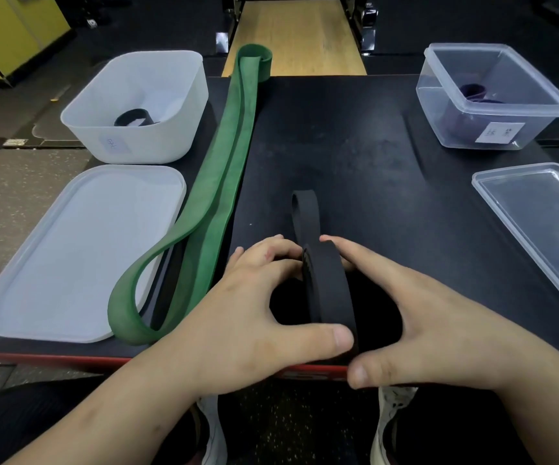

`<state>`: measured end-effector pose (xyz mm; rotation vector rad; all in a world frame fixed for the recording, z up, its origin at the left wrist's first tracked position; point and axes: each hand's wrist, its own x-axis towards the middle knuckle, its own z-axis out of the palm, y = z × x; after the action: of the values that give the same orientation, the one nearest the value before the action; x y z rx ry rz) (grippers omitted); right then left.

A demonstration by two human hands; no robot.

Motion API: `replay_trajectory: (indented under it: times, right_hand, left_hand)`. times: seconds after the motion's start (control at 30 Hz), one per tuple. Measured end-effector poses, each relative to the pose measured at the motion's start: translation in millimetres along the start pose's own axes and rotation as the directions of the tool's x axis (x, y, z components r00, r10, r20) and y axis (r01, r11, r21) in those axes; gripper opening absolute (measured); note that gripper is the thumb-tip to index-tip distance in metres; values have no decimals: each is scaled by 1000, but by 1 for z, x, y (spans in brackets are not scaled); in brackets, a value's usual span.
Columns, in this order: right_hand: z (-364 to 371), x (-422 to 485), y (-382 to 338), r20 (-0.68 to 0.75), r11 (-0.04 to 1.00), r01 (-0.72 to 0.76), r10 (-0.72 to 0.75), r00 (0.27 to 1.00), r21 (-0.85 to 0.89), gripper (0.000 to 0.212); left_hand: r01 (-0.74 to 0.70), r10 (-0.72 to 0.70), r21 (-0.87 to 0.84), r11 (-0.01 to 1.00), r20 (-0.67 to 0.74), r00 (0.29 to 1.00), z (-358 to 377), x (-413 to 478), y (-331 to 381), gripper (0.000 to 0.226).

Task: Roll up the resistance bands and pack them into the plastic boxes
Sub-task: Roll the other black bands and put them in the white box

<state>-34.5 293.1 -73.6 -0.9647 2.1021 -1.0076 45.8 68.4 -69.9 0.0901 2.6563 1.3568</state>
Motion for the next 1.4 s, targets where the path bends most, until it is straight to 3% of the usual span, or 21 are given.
replay_trajectory:
  times: [0.17,0.4,0.57,0.77,0.97,1.1,1.23,1.4]
  right_hand:
    - [1,7,1,-95,998,21,-27,995,-63,101]
    - [-1,13,-4,-98,999,19,-23,995,-47,77]
    - [-1,14,-2,-96,998,-15,10,995,-53,80]
    - [-1,18,2,-109,992,-106,99,989,-61,98]
    - [-2,19,1,-157,989,-146,144,977,0,92]
    - [0,24,2,-197,992,-116,122,973,39,63]
    - [-7,34,4,-272,992,-86,107,956,88,81]
    - [-21,43,8,-214,991,-31,59,975,129,85]
  left_hand:
    - [8,-7,23,1000,-32,999,1,5,-4,72]
    - [-15,16,20,1000,-45,999,1,5,-12,93]
    - [-46,45,-35,998,-26,999,-3,-2,-10,86]
    - [-22,23,15,1000,-13,1000,-9,-5,-2,116]
    - [-29,30,54,998,-23,999,-10,4,5,111]
    - [-31,34,46,998,-61,998,-13,11,7,89]
    - [17,-15,20,1000,-94,995,-14,23,4,77]
    - [36,-39,-26,999,-92,995,-17,36,3,60]
